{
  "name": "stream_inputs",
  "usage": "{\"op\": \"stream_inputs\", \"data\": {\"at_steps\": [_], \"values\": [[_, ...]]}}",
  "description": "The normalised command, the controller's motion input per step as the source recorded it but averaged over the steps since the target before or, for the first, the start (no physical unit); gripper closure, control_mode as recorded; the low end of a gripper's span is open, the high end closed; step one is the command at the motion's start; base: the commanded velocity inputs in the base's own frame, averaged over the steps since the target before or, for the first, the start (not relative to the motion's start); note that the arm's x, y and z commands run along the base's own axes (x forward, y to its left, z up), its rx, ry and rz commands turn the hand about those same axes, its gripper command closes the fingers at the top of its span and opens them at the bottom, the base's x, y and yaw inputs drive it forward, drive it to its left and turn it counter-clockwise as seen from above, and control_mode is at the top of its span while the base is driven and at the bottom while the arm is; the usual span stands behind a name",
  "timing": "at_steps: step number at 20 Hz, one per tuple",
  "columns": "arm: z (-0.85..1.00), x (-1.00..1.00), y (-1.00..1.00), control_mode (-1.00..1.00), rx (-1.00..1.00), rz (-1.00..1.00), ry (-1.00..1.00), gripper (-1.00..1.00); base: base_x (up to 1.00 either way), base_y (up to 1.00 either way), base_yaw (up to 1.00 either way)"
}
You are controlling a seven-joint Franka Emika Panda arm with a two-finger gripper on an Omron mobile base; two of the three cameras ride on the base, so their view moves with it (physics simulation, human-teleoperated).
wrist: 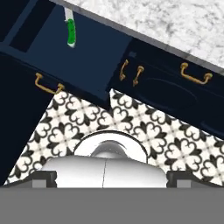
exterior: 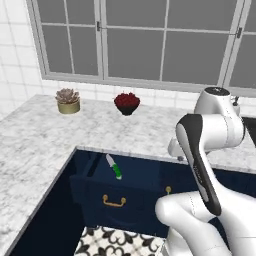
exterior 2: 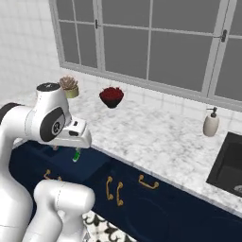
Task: Pick up the knife from the drawer and place it on the cutting board. Then place the meat from the plate to the cutting board.
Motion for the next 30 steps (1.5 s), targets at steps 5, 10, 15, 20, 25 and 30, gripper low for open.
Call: {"op": "stream_inputs", "data": {"at_steps": [5,10,15,20,25,30], "values": [[0.0,0.0,0.0,1.0,0.0,0.0,0.0,-1.0,0.32,-0.52,0.45],[0.0,0.0,0.0,1.0,0.0,0.0,0.0,-1.0,0.02,-0.72,0.38],[0.0,0.0,0.0,1.0,0.0,0.0,0.0,-1.0,0.16,-0.61,0.35],[0.0,0.0,0.0,1.0,0.0,0.0,0.0,-1.0,0.49,-0.46,0.34],[0.0,0.0,0.0,1.0,0.0,0.0,0.0,-1.0,0.2,-0.31,0.25],[-0.12,0.04,0.27,-1.0,-0.01,-0.05,-0.05,-1.0,0.0,0.0,0.0]]}}
